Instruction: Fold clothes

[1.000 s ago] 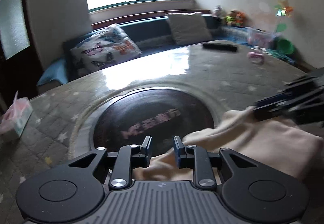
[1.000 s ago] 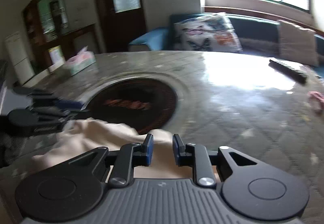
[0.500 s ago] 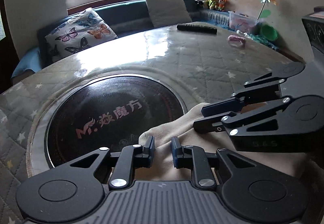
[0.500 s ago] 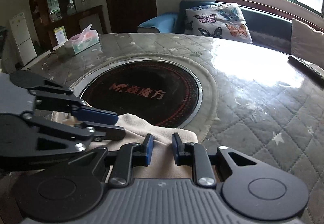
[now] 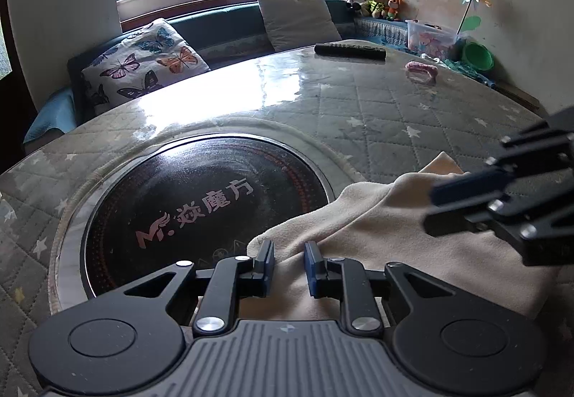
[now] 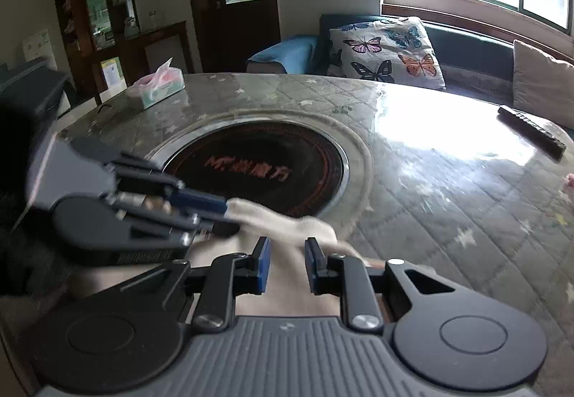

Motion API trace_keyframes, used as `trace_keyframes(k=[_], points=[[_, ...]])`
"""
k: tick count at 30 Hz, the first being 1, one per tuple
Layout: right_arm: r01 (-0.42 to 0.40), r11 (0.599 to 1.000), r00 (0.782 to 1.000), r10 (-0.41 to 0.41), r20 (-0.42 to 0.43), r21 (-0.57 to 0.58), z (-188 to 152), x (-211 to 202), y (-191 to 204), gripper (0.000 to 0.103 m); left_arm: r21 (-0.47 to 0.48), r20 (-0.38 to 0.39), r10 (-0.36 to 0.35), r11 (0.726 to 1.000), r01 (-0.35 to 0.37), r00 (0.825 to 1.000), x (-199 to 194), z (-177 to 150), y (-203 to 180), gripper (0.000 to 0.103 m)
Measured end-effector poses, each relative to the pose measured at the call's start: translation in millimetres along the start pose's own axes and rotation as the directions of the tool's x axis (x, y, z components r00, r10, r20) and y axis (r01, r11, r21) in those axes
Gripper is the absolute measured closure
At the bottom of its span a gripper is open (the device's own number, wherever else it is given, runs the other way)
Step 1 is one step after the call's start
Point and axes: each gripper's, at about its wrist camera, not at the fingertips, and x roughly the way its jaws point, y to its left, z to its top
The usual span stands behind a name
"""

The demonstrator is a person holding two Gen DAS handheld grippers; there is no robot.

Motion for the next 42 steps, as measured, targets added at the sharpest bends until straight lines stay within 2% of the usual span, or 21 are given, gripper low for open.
trace_keyframes(k=[3,6,8,12,15,18,20,26,32,37,42], points=[[0.034,0.999,0.999,-0.034,-0.021,-0.002,-10.9,-1.7,-6.0,0.084,0.003,0.0,0.006,1.0,-0.006,1.0,-0.2,-0.7,-1.4,0.081],[0.077,0.996,0.996,-0.076,-0.038,0.047,-20.2,2.4,-22.9,0.084,0.006,-0.001,0.012,1.0,-0.012,1.0,-0.1,-0.4,-2.5,0.081],[0.072,0.994,0.997,-0.07,-0.03,0.077,-20.5,-0.8,-30.3,0.084,0.01,-0.001,0.016,1.0,-0.016,1.0,0.4,-0.2,-3.3,0.081],[0.059,0.996,0.998,-0.061,0.02,0.066,-12.5,-7.7,-27.2,0.083,0.015,-0.002,0.023,1.0,-0.023,1.0,1.4,0.2,-4.7,0.081],[0.037,0.997,0.999,-0.039,0.033,0.062,-3.8,2.4,-23.5,0.084,0.015,-0.002,0.025,1.0,-0.025,1.0,1.5,0.0,-5.1,0.081],[0.049,0.996,0.999,-0.048,-0.01,0.075,-1.7,25.1,-28.2,0.084,0.015,0.0,0.025,1.0,-0.025,1.0,1.6,-0.2,-5.2,0.081],[0.043,0.996,0.999,-0.042,-0.008,0.076,-3.1,27.2,-31.6,0.085,0.013,0.0,0.025,1.0,-0.025,1.0,2.0,-0.1,-5.2,0.081],[0.049,0.998,0.999,-0.049,0.014,0.042,-10.5,-11.3,-31.4,0.085,0.006,0.011,0.031,0.999,-0.031,0.999,-0.8,-0.2,-6.2,0.081],[0.008,1.0,1.0,-0.008,0.027,-0.011,-32.3,-49.1,-13.7,0.083,0.018,0.077,0.022,1.0,-0.024,0.997,-30.6,-4.7,-14.1,0.081],[-0.03,0.999,0.999,0.031,0.04,-0.041,-47.5,-67.8,3.7,0.083,0.07,0.119,0.001,0.997,-0.009,0.993,-68.2,-28.7,-31.7,0.081],[-0.036,0.996,0.998,0.039,0.042,-0.079,-58.9,-70.8,15.9,0.083,0.068,0.136,0.006,0.998,-0.015,0.991,-90.0,-57.8,-43.3,0.08]])
